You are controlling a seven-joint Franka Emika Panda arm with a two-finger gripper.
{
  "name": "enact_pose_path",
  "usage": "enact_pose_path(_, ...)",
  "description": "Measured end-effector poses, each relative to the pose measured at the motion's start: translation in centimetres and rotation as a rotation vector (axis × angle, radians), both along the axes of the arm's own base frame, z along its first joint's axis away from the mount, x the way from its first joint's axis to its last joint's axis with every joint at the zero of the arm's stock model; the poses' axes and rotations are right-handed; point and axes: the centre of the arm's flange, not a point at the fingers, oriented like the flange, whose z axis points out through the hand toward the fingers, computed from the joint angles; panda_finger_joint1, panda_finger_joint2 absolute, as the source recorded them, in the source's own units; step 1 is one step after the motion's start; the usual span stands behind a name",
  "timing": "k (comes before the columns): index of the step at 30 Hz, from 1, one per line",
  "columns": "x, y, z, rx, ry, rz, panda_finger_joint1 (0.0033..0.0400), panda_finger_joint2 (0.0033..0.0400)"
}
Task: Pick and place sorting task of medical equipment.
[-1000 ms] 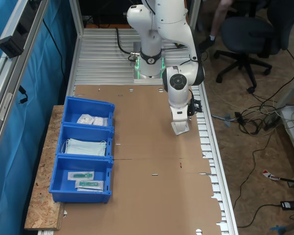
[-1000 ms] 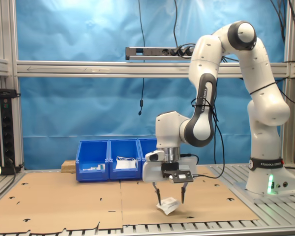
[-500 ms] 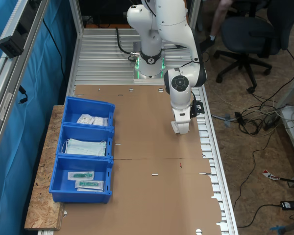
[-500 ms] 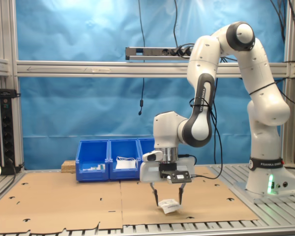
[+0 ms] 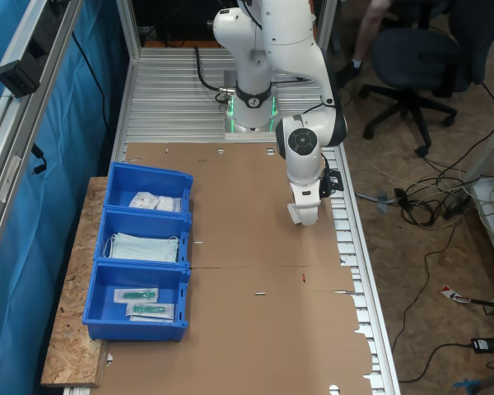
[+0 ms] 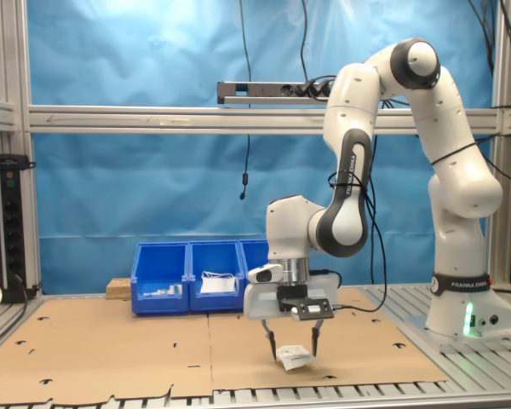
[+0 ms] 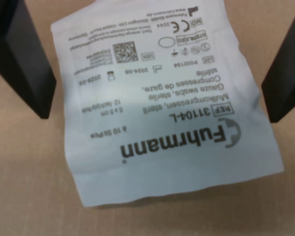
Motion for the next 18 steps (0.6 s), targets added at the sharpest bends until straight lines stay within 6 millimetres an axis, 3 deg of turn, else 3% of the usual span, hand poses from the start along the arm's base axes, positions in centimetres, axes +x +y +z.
enact_pose_path(18, 0.1, -1.4, -0.4, -0.009, 0.004, 0.001, 0.04, 0.04)
